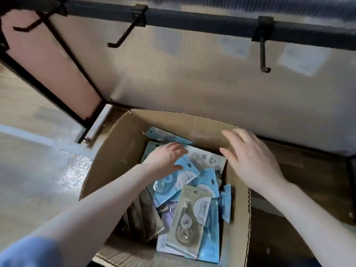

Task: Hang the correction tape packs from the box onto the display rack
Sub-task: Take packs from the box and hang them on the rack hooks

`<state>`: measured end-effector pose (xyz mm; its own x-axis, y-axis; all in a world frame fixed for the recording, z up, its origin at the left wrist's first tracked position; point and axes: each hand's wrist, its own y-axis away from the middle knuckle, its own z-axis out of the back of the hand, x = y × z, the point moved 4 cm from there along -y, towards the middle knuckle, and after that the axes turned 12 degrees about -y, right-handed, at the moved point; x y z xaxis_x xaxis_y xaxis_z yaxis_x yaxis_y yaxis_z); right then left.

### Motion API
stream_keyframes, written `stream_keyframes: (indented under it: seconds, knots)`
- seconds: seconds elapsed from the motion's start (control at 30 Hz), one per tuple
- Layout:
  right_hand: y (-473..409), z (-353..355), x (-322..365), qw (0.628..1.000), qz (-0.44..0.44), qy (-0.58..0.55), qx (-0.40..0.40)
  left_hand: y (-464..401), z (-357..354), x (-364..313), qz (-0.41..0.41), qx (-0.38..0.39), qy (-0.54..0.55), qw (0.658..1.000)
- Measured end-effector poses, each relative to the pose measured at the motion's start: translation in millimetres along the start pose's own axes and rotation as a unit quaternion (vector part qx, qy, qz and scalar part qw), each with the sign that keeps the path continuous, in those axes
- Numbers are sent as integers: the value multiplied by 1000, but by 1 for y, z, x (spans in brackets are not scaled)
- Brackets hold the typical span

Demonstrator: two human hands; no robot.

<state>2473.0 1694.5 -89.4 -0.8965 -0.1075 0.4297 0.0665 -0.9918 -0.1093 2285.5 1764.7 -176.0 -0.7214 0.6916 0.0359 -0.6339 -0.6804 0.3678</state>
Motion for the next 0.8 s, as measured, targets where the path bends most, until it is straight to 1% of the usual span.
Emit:
stream_keyframes:
  seconds: [0.17, 0.33, 0.43, 0.57, 0.73, 0.8]
  knots:
    - [0, 4, -2, 999, 3, -29, -18, -14, -17, -12, -49, 44, 0, 998]
    - [3, 1, -3, 999, 30, 6, -17, -20, -29, -20, -75, 70, -39, 994]
    - [-2, -1, -3, 999, 36, 1, -20, -20, -26, -15, -62, 51, -55, 995]
    - [-2, -3, -3, 999, 35, 5, -15, -15, -11, -9, -40, -2, -55, 998]
    - [-1, -3, -2, 999, 42, 27, -16, -8, 4, 1, -37, -44, -44, 997]
    - [-3, -2, 1, 998, 54, 34, 3, -4, 9, 6, -36, -64, -39, 997]
